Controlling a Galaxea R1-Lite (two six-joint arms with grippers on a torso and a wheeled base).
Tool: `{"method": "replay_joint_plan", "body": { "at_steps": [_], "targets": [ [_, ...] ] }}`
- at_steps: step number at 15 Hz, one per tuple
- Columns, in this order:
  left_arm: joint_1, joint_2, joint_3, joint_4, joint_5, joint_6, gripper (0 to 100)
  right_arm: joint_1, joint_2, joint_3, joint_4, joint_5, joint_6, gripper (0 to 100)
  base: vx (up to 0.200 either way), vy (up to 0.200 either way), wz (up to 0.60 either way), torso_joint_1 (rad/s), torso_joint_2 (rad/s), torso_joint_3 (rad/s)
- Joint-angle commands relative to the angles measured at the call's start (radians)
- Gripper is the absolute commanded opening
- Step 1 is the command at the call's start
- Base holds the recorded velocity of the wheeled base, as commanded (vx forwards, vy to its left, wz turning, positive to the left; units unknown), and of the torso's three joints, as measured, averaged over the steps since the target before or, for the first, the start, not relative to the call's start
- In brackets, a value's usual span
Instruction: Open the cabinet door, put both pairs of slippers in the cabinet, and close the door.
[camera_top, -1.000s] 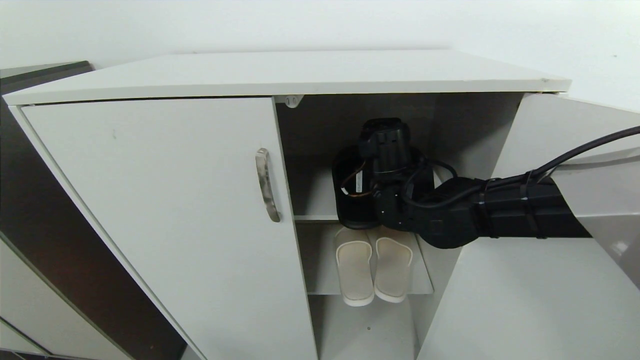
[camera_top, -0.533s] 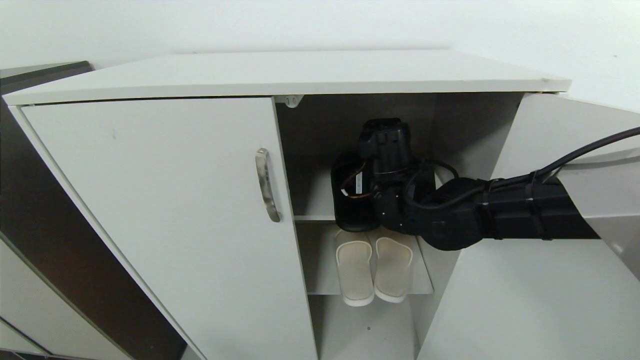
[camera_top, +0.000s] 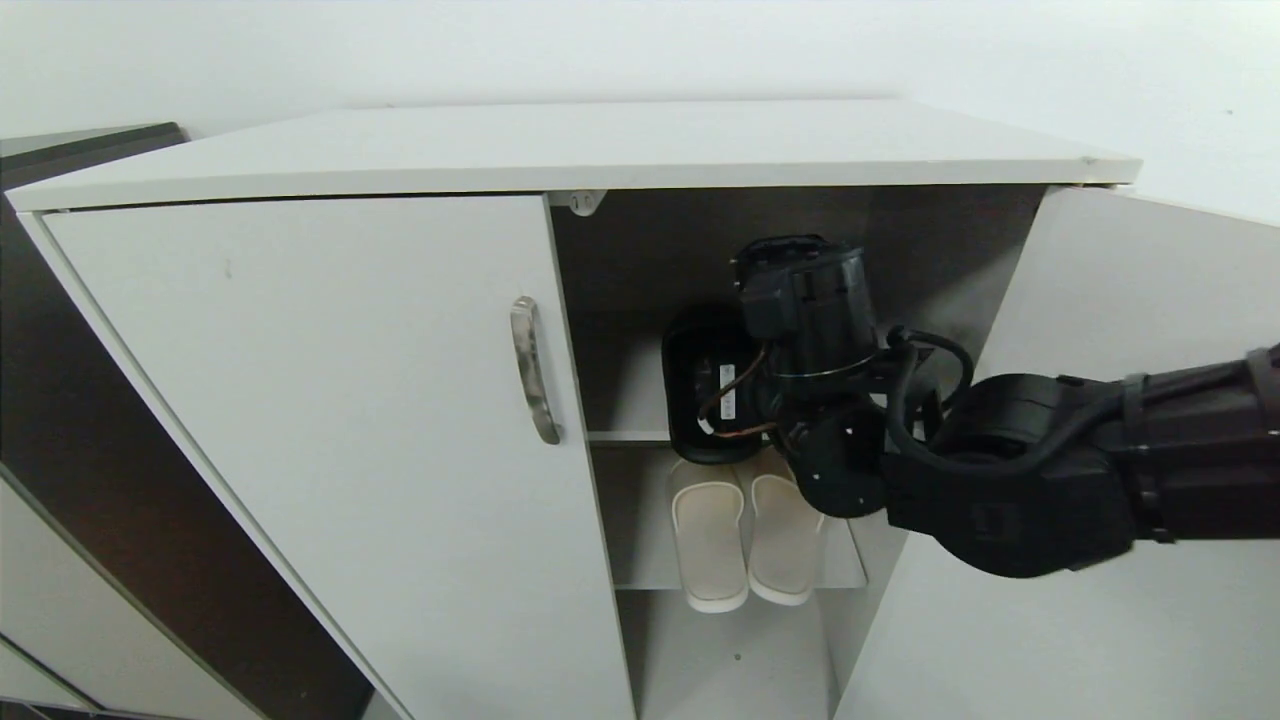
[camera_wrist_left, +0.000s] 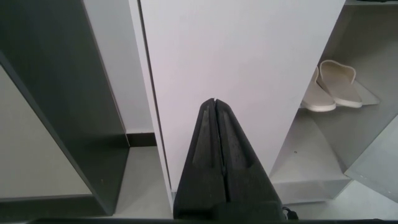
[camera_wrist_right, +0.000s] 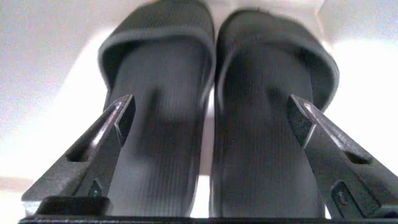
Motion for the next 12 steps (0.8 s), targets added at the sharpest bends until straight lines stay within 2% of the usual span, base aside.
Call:
{"method": "replay_joint_plan", "body": {
  "at_steps": [1, 3, 4, 12],
  "targets": [
    [0.000, 0.000, 0.000, 0.000, 0.000, -0.001, 0, 0.092, -0.159, 0.169, -0.001, 0.000, 0.039, 100, 0.000, 0.000, 0.00, 0.000, 0.00, 0.000],
    [0.000, 0.000, 0.000, 0.000, 0.000, -0.001, 0, 0.128, -0.213, 0.260, -0.004, 0.002, 0.066, 100, 0.000, 0.000, 0.00, 0.000, 0.00, 0.000],
    [0.000, 0.000, 0.000, 0.000, 0.000, -0.001, 0, 0.154, -0.259, 0.323, -0.003, 0.002, 0.098, 0, 0.000, 0.000, 0.00, 0.000, 0.00, 0.000],
    [0.000, 0.000, 0.000, 0.000, 0.000, -0.002, 0, 0.166, -0.253, 0.349, 0.019, 0.000, 0.100, 0, 0.000, 0.000, 0.00, 0.000, 0.00, 0.000]
  ]
}}
